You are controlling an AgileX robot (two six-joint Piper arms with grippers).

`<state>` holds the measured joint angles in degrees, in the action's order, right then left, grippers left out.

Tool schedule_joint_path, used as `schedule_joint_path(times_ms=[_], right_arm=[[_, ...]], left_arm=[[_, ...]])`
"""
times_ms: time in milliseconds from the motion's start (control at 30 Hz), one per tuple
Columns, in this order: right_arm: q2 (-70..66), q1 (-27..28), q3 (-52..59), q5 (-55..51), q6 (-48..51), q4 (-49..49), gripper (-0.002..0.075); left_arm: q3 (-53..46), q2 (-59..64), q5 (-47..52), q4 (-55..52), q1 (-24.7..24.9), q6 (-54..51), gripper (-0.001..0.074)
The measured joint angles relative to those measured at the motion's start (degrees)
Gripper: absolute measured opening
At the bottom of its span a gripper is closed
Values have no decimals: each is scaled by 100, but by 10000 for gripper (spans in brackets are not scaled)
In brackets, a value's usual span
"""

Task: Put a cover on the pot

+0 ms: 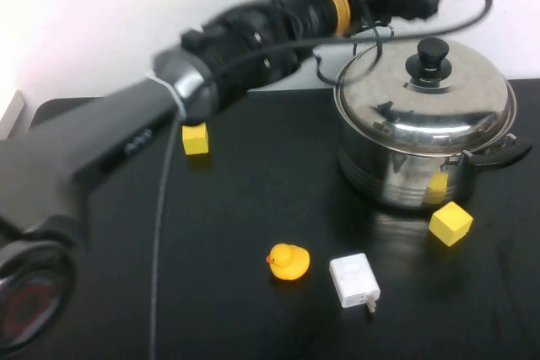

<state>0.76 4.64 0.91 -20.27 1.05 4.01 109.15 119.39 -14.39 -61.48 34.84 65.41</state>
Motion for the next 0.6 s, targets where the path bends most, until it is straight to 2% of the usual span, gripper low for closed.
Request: schedule_joint_path(times_ms=[133,200,300,367,467,600], right_arm=[[0,0,0,0,0,0,-2],[0,0,0,0,0,0,-2],[0,0,0,0,0,0,-2],[0,0,0,0,0,0,-2],[0,0,0,0,0,0,-2],[0,0,0,0,0,0,-2]], left_arm=[[0,-519,948,-303,0,0,396],[0,-742,1522,-325,13,0,307],[0,-1131,2435,-325,102,0,126],[0,-1431,3168,-293,237,-208,53],[0,-1890,4130,-110,510,-983,15],[0,-2405,5155,330,876,-2123,3]])
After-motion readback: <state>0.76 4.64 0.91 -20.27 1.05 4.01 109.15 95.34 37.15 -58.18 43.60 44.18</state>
